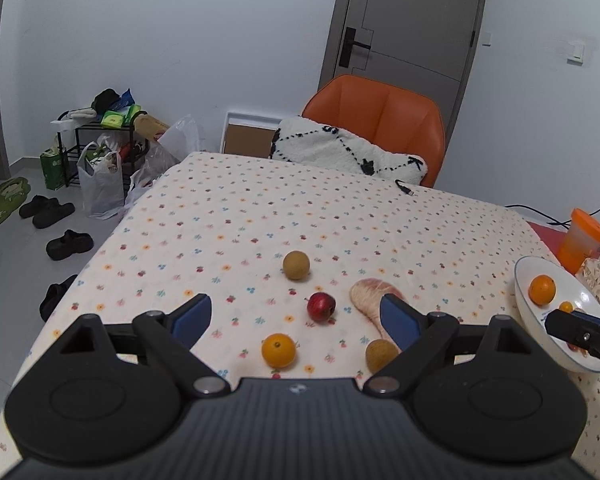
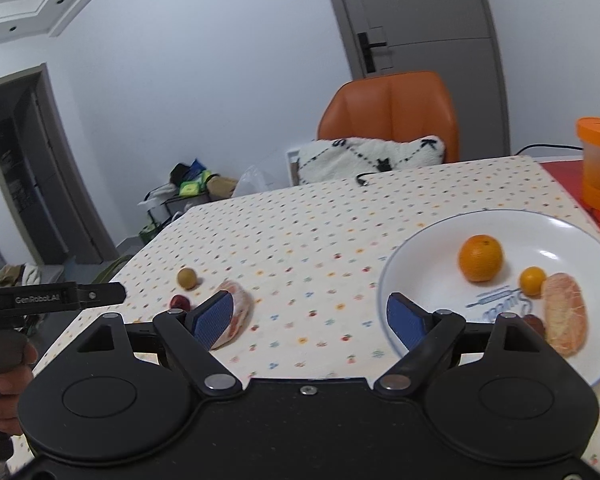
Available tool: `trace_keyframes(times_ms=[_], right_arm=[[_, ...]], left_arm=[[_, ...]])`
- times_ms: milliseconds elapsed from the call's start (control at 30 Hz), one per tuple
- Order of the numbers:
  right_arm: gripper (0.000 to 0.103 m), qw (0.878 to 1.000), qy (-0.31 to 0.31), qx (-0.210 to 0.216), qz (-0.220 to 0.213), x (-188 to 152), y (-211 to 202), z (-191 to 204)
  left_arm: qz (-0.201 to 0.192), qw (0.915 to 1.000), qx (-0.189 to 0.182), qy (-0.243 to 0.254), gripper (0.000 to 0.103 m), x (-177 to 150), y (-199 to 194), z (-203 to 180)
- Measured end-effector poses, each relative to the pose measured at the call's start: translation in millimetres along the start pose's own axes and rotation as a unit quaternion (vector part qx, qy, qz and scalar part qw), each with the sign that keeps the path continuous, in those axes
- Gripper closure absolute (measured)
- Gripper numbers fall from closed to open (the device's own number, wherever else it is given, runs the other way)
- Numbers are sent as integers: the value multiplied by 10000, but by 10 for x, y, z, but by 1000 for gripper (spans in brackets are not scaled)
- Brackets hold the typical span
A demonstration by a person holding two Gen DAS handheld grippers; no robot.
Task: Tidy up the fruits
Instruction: 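Move both tools back toward the remaining fruit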
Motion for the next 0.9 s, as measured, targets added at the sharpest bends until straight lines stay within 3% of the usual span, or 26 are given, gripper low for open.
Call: trace_keyframes(times_ms=[200, 467, 700, 900], right_arm=[[19, 9993, -210, 238, 203, -69, 73, 206], [20, 9971, -408, 456, 452, -222, 154, 469], [21, 9951, -521, 512, 666, -363, 243, 661], [24, 9932, -636, 523, 820, -496, 316, 822]], left_arm=[[60, 9997, 145, -182, 14, -81, 21, 147], [145, 9996, 50, -251, 17, -262, 12, 228], [220, 9993, -92, -283, 30, -347, 27, 287], [156, 9990, -269, -335, 35, -329, 31, 348]])
Point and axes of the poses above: each gripper's, at about its wrist camera, not at the fingertips, and y roughly the way its jaws point, z to its left, x to its top, the point moved 9 cm from there along y, roughly the way its jaws point, and after that the axes turned 9 degrees about y, right-handed, at the moved point
